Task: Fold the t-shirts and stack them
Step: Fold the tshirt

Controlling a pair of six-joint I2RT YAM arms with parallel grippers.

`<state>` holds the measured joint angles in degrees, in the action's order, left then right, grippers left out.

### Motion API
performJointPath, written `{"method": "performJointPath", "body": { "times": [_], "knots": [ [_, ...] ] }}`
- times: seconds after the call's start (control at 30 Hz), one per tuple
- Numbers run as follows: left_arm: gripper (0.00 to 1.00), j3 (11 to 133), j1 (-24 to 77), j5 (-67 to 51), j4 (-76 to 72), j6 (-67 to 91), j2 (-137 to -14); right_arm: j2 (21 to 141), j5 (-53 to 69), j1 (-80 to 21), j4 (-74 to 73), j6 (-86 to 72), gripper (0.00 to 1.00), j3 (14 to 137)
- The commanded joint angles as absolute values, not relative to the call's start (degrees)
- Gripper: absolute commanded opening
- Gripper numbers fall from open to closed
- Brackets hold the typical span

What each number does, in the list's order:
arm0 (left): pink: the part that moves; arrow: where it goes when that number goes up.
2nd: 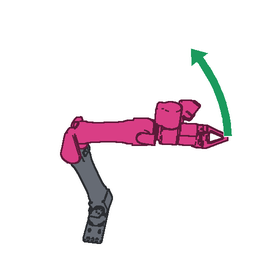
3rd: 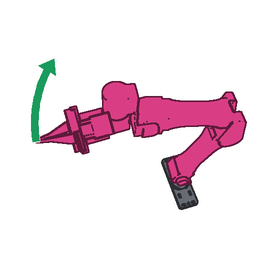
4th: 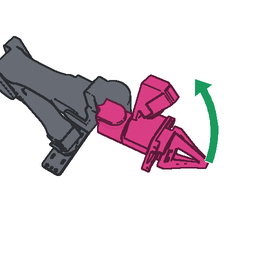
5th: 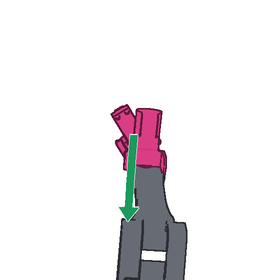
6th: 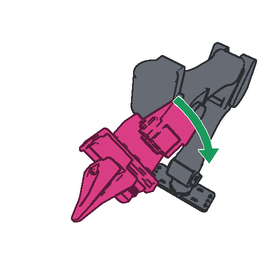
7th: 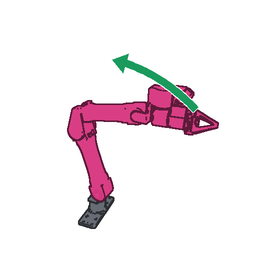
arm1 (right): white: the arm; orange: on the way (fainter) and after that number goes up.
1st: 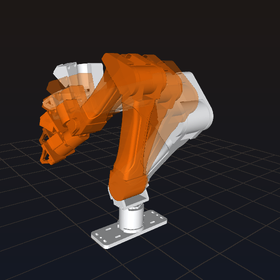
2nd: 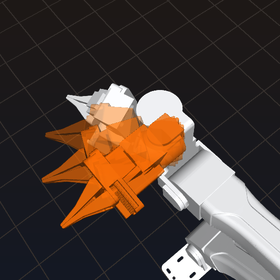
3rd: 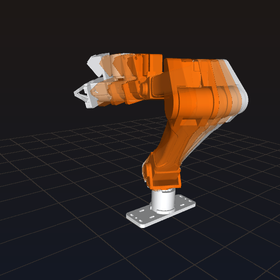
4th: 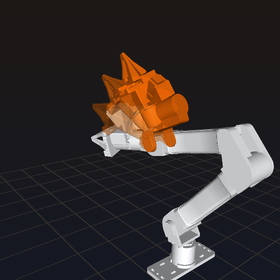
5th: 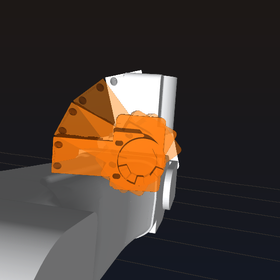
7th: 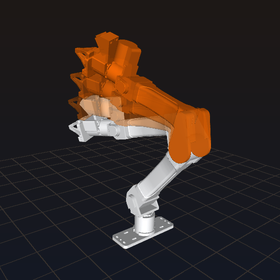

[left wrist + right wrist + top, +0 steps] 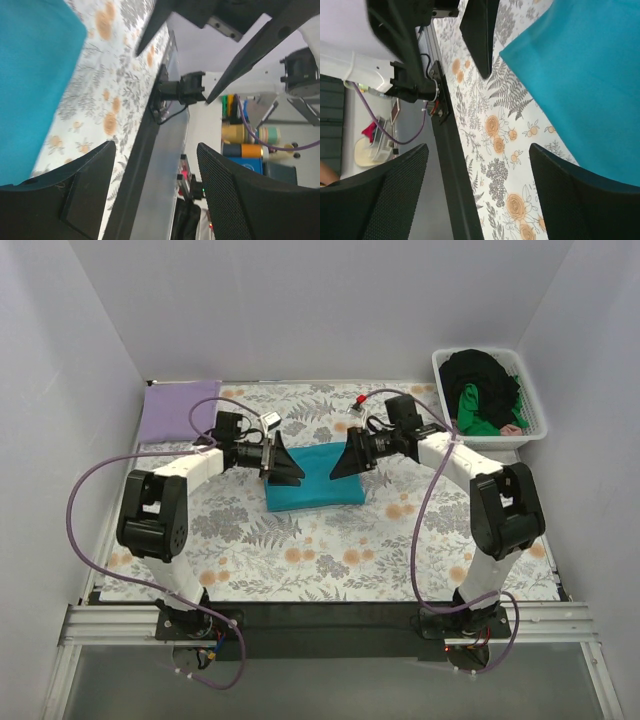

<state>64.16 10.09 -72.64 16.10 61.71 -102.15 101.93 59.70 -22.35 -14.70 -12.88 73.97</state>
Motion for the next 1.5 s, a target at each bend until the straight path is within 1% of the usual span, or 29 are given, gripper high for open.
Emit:
{"method": "performJointPath", "body": {
  "times": [0.0, 0.03, 0.07, 0.27, 0.33, 0.43, 0.57, 0.77, 0.93, 1.0, 1.03, 1.1, 1.13, 1.17, 1.23, 1.27, 1.3, 1.33, 1.37, 1.4, 1.47],
  "knots": [
    [0.66, 62.2, 14.0, -74.9, 12.4, 65.6, -101.8, 104.2, 61.5, -25.5, -6.2, -19.2, 0.90, 71.5],
    [0.66, 62.1, 14.6, -74.5, 11.8, 66.5, -102.3, 104.7, 61.5, -26.0, -5.8, -19.5, 0.96, 71.9],
    [0.70, 61.9, 15.1, -74.2, 9.9, 67.5, -103.1, 106.2, 61.7, -26.5, -5.5, -20.5, 0.97, 72.3],
    [0.73, 54.9, 16.3, -68.9, 3.1, 72.8, -106.4, 113.4, 62.1, -28.4, -4.3, -21.8, 0.98, 73.7],
    [0.75, 52.9, 15.9, -66.1, 4.0, 70.9, -107.9, 115.6, 61.6, -28.4, -4.2, -21.8, 0.98, 72.5],
    [0.77, 53.2, 14.6, -62.9, 7.7, 67.0, -110.0, 117.3, 60.6, -27.7, -4.2, -20.7, 0.98, 70.7],
    [0.77, 53.6, 9.8, -64.2, 8.9, 65.7, -114.4, 119.8, 59.5, -25.4, -4.3, -19.4, 0.98, 70.1],
    [0.78, 51.3, 6.7, -66.1, 11.6, 61.4, -113.8, 118.0, 60.9, -23.0, -4.5, -18.5, 0.98, 68.3],
    [0.78, 49.7, 4.1, -68.2, 14.1, 57.6, -111.4, 114.6, 62.8, -22.2, -4.1, -17.1, 0.98, 62.9],
    [0.78, 50.9, 3.6, -71.7, 17.7, 55.3, -111.8, 113.7, 63.2, -21.7, -4.2, -16.2, 0.98, 61.4],
    [0.78, 53.7, 3.6, -72.4, 20.2, 52.8, -111.9, 113.6, 63.5, -21.4, -4.1, -16.2, 0.98, 61.1],
    [0.78, 57.1, 3.6, -73.5, 29.1, 43.8, -111.4, 112.4, 64.5, -20.7, -4.1, -16.6, 0.98, 61.6],
    [0.78, 61.8, 3.6, -72.6, 35.4, 38.0, -110.1, 110.4, 64.8, -20.7, -4.3, -16.7, 0.97, 63.3],
    [0.78, 63.9, 3.6, -71.9, 38.0, 35.2, -109.3, 109.2, 64.3, -20.8, -4.3, -16.8, 0.98, 64.2],
    [0.78, 68.0, 2.6, -69.8, 41.9, 32.4, -106.8, 106.5, 62.1, -21.2, -4.7, -15.9, 0.98, 67.6],
    [0.78, 69.8, 1.6, -69.5, 42.0, 33.9, -105.8, 104.3, 57.7, -21.4, -5.3, -15.0, 0.98, 69.2],
    [0.78, 69.8, -1.8, -69.3, 40.7, 35.8, -104.7, 103.8, 54.9, -22.3, -7.4, -13.2, 0.97, 72.0],
    [0.78, 69.6, -3.6, -69.3, 39.3, 37.9, -102.5, 103.6, 51.6, -23.1, -13.0, -7.6, 0.97, 74.9],
    [0.79, 68.8, -7.3, -68.6, 36.2, 39.6, -101.0, 104.5, 45.4, -25.1, -16.2, -5.3, 0.96, 81.1],
    [0.80, 68.1, -8.9, -68.0, 34.5, 43.1, -99.4, 105.0, 42.2, -26.2, -18.6, -2.8, 0.94, 83.6],
    [0.83, 66.8, -12.8, -65.2, 30.9, 45.1, -94.1, 106.5, 35.7, -29.2, -22.0, 2.1, 0.93, 88.2]
  ]
}}
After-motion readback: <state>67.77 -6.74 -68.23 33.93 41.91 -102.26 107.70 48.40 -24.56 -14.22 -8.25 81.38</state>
